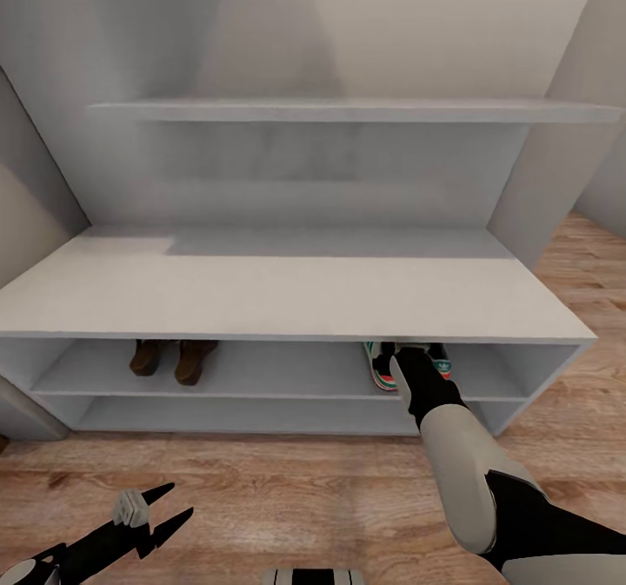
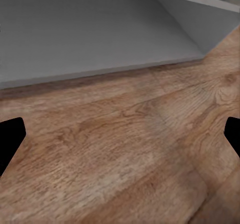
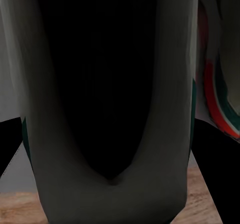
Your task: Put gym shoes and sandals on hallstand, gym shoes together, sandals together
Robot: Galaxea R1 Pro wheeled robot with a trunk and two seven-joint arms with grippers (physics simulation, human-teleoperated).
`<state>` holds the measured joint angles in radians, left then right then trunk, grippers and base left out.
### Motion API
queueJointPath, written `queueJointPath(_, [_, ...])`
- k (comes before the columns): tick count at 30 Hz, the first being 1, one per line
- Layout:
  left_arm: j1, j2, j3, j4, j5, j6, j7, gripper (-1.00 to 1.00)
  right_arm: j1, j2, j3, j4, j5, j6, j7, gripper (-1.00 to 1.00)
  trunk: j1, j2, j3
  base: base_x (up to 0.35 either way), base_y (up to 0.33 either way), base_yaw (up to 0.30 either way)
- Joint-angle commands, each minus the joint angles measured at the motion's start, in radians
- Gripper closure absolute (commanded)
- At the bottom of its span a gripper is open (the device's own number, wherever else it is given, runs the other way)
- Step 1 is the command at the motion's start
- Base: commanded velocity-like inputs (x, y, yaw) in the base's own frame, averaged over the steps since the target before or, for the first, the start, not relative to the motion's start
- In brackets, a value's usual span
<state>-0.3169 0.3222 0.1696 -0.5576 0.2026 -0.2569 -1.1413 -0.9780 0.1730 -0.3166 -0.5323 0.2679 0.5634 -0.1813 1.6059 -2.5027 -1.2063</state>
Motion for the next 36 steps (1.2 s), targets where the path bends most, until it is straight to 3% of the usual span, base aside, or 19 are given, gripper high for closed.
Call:
queueJointPath(1, [-0.001,0.001,0.001,0.001,0.001,-0.006,-0.003,-1.00,-0.001,0.001,-0.006,-0.001,0.008,0.004,0.002,1.00,0.000,0.000,-0.001,0.106,0.000,0.000])
queueJointPath(11, [-0.001,0.001,0.001,0.001,0.001,-0.005,-0.003,-1.00,-0.001,0.001,-0.007,-0.002,0.007,0.004,0.002,1.00,0.000,0.000,-0.001,0.046,0.000,0.000])
queueJointPath(12, [-0.001,0.001,0.001,0.001,0.001,-0.005,-0.003,-1.00,-0.001,0.001,-0.007,-0.002,0.007,0.004,0.002,-1.00,0.000,0.000,-0.001,0.002,0.000,0.000])
queueJointPath(36, [-0.001,0.001,0.001,0.002,0.001,-0.005,-0.002,-1.00,-0.001,0.001,-0.009,-0.003,0.008,0.004,0.002,-1.00,0.000,0.000,-0.001,-0.027,0.000,0.000])
